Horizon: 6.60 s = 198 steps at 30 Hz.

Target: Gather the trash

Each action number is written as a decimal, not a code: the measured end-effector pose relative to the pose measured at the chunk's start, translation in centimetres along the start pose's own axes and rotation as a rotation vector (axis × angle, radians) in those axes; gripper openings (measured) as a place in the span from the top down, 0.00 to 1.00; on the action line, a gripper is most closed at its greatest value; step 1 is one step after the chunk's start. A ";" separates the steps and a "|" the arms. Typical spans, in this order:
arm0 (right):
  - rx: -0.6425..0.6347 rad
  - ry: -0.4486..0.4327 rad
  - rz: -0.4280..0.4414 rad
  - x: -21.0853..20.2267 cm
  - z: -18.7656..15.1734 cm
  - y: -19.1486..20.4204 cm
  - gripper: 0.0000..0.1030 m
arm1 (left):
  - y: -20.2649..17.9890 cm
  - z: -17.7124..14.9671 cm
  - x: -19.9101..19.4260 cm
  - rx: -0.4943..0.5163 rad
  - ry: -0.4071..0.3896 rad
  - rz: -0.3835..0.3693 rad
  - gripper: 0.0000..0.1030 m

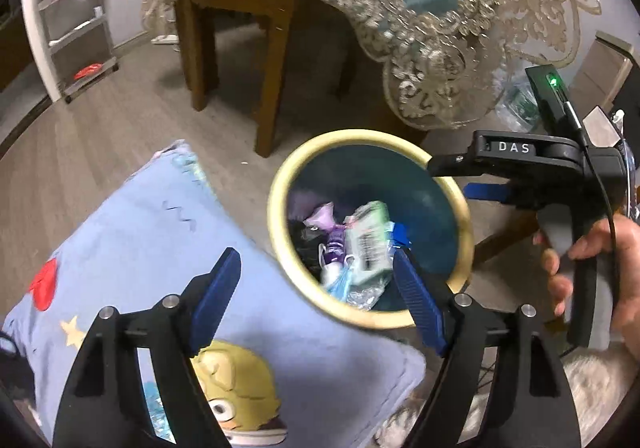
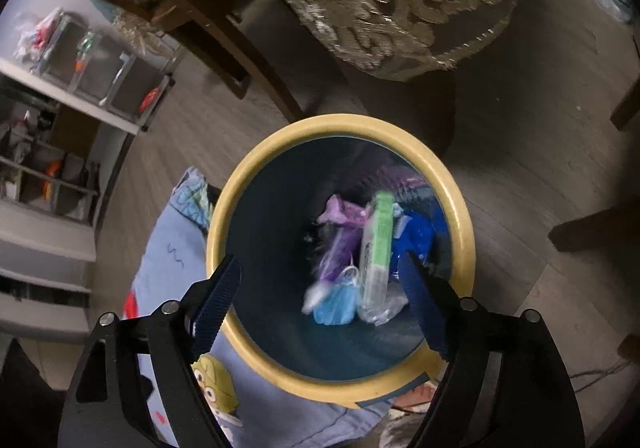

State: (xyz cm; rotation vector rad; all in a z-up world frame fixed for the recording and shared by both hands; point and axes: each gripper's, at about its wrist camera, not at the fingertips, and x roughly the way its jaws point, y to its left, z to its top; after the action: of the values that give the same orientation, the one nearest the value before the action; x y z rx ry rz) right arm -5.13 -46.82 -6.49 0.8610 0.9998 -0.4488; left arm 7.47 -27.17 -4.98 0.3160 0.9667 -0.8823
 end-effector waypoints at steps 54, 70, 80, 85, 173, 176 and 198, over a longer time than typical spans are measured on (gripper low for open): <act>-0.543 0.174 0.027 2.8 -16.5 18.0 0.12 | 13.2 -18.1 1.8 -0.135 0.273 0.258 0.19; -0.617 0.198 0.009 3.7 -17.4 18.7 0.12 | 14.6 -17.4 -0.7 -0.139 0.287 0.272 0.34; -1.005 0.279 0.086 5.5 -24.7 22.7 0.19 | 19.2 -16.3 -10.8 -0.217 0.164 0.335 0.34; -1.169 0.354 0.161 7.3 -29.3 24.5 0.26 | 22.3 -18.0 -12.5 -0.356 0.120 0.309 0.34; -0.337 -0.217 -0.043 -12.4 -10.8 7.1 0.05 | -3.0 -6.3 -11.3 0.048 -0.144 0.091 0.06; -0.363 -0.263 -0.095 -13.1 -12.7 7.2 0.05 | -2.7 -7.1 -11.9 0.020 -0.152 0.112 0.06; -0.415 -0.446 -0.214 -13.6 -16.7 7.6 0.05 | -2.4 -7.7 -8.7 0.019 -0.180 0.230 0.06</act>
State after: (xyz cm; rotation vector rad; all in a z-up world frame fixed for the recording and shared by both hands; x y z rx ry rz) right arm -15.63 -29.59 4.18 0.2615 0.7322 -0.5606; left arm -1.21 -19.69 -1.86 0.3504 0.7397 -0.6966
